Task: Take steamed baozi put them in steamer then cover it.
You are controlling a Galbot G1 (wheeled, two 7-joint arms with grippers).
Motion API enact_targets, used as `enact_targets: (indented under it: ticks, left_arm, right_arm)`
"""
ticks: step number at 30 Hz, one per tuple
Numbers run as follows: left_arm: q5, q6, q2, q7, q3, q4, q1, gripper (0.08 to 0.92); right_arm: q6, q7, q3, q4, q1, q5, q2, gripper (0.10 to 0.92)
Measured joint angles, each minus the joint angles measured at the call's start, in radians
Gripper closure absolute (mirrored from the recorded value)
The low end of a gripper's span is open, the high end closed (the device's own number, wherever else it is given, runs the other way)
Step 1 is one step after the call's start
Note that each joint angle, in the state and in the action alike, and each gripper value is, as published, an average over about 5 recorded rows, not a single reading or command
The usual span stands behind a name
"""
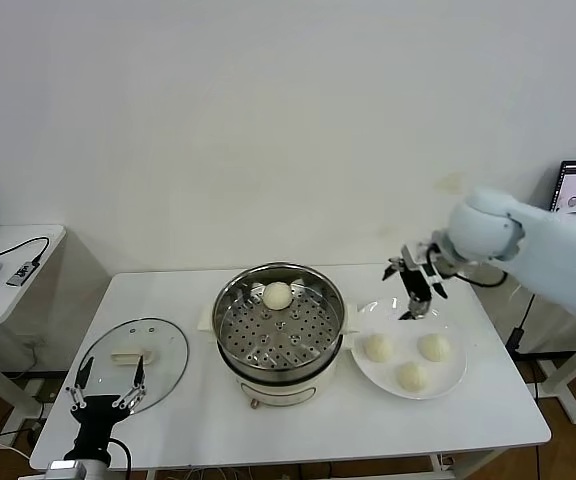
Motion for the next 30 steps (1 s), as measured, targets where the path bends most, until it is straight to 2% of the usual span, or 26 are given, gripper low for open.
enact_targets:
  ticks: [13,30]
  left_arm:
    - [0.003,-0.002,-0.01,0.0,-0.016,0.004,-0.001,0.177]
    - [0.004,-0.009,-0.007,-0.001,-0.022,0.018,-0.01,0.177]
  right_arm:
    - [-0.005,0.013,0.103,-0.084,-0.21,-0.116,0.028,0.203]
    - [0.0,0.055,0.185,-0.206,-0.387,-0.176,0.148,0.203]
